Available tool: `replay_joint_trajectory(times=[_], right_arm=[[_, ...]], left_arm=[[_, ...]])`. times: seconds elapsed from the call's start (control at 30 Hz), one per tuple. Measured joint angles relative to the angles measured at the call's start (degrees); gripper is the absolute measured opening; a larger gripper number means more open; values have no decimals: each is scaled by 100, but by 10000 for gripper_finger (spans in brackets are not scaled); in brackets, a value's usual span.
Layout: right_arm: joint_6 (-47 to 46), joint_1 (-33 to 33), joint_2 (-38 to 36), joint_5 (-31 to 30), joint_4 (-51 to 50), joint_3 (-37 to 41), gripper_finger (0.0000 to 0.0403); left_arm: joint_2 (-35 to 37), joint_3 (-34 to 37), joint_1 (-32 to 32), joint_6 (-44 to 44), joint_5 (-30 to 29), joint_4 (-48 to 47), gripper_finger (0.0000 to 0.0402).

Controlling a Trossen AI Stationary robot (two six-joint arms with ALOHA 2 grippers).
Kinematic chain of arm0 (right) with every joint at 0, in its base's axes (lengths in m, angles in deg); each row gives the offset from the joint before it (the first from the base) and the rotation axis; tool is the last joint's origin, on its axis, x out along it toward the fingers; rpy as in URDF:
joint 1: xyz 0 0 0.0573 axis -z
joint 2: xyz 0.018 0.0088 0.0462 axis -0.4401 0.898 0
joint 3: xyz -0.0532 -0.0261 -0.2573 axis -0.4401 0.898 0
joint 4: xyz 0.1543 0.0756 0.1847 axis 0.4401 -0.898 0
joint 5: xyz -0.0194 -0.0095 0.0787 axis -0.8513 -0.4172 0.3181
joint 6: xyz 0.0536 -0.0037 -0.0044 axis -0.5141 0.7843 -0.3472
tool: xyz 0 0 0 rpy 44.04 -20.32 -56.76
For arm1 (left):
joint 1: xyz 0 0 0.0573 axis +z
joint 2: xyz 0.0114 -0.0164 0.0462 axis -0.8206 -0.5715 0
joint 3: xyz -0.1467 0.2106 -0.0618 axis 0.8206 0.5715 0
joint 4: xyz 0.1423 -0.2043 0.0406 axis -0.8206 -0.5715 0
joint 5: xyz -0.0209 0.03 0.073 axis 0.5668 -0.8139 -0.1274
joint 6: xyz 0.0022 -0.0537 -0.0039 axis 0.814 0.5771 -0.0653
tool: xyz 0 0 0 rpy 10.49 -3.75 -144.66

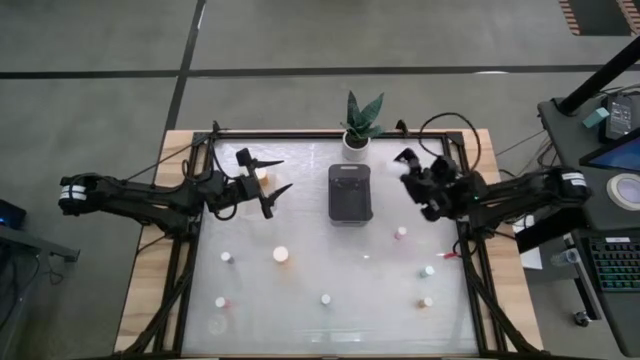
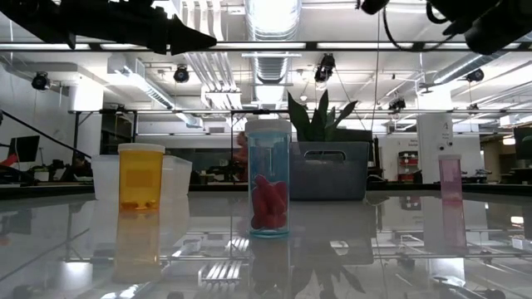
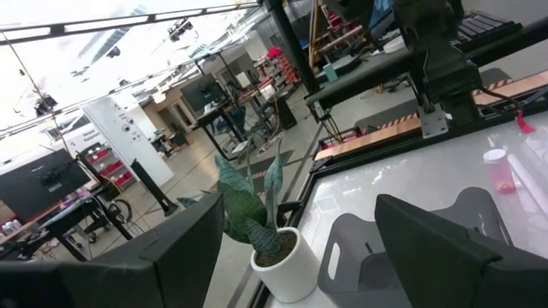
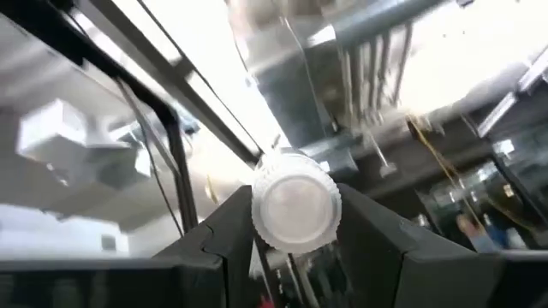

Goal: Pick and place medicine bottles into bin by pill shape (circle, oval)
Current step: Put the top right transparent pill bottle into the black bin

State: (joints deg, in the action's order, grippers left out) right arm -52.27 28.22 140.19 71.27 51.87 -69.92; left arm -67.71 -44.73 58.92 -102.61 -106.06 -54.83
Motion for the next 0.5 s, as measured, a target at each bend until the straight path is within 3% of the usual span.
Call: replay_joint_trajectory(times=[0.5], right_arm=[[-268,0,523,23,-167,-654,137]], left_arm=[[-2,2,2,0,-15,11,286]])
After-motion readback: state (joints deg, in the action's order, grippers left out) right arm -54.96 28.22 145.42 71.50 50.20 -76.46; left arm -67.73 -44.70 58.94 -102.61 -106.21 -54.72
